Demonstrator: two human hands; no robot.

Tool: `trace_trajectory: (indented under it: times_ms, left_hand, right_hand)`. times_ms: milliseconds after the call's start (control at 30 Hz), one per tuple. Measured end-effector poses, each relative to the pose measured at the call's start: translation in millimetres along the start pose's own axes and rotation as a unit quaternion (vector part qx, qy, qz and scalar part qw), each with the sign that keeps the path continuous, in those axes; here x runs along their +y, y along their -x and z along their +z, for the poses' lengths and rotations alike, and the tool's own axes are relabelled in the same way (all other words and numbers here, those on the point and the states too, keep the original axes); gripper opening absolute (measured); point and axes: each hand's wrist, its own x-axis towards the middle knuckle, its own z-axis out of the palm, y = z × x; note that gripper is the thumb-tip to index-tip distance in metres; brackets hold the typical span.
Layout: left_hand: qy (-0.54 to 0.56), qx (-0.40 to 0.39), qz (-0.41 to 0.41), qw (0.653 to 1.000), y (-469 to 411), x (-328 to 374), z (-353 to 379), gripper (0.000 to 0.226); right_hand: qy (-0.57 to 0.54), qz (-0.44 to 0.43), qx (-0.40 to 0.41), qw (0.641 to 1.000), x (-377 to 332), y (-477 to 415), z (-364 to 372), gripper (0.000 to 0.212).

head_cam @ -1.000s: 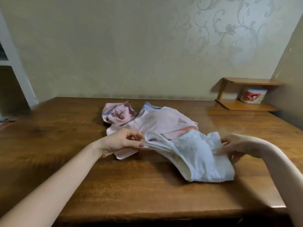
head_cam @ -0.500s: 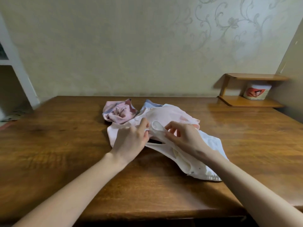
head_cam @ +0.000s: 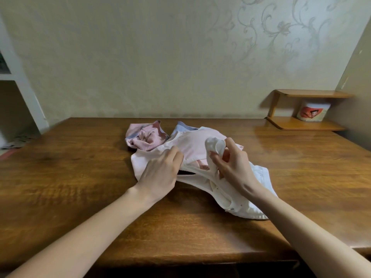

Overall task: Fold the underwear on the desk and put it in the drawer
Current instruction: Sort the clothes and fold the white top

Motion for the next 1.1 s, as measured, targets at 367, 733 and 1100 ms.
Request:
trace_trajectory:
  times_ms: [367, 733, 1100]
  left_hand:
    - [0.117, 0.073, -0.095, 0.986, 3.9, -16.9, -8.6, 0.017]
    - [0.145, 0.009, -0.193, 0.97, 8.5, -3.5, 1.7, 0.023]
    - [0.644, -0.194, -0.271, 0.688, 5.8, -37.0, -24.4, 0.035]
  right_hand:
    - [0.015, -0.002, -0.01, 1.0, 2.4, 5.4, -6.9, 0.023]
    - [0.124, -0.119, -0.126, 0.977, -1.7, 12.2, -7.5, 0.042]
    - [0.107, -0.144, -0.167, 0.97, 13.3, 9.2, -14.0, 0.023]
